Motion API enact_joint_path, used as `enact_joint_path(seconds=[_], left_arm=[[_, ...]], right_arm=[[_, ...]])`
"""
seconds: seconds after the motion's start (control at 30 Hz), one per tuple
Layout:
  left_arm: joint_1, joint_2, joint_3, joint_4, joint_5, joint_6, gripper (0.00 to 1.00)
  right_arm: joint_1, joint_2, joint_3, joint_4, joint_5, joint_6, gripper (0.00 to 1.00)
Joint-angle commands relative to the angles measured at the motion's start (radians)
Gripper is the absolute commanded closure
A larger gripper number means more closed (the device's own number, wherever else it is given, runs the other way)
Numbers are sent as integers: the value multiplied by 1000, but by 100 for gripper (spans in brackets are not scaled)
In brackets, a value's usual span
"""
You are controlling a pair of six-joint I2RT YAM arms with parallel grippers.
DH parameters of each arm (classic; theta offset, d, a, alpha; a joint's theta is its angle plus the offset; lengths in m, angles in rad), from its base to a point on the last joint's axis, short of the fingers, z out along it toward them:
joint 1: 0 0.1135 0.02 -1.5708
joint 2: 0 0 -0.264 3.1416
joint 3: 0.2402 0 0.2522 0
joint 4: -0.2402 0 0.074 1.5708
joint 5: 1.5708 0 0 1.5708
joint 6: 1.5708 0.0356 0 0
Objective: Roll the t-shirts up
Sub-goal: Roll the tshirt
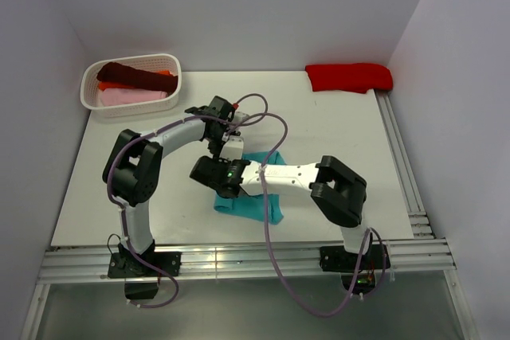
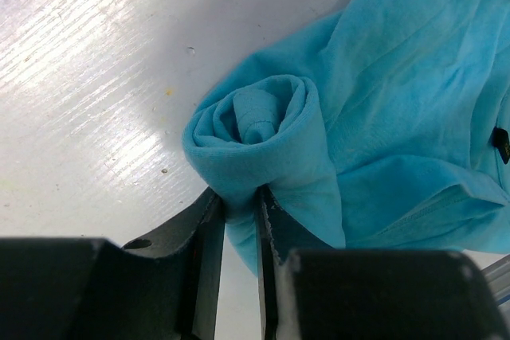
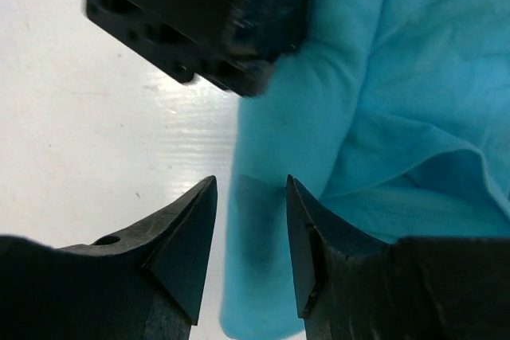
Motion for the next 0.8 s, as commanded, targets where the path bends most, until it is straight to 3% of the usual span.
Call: enact_joint_path(seconds=[0.0,0.13,0.5,0.77], left_arm=[[-8,-32,23,-10,-22,0,76],[-7,-28,21,-10,-21,0,75],[-8,-12,29,-13,-13,1,71],[-5,8,63,-36,8,0,54]], right_arm=[[-1,50,108,-84,82,-17,53],[4,103,185,-143,112,-18,55],[7,156,156,-148,55,-6,55],[11,167,107,-146,21,11,59]])
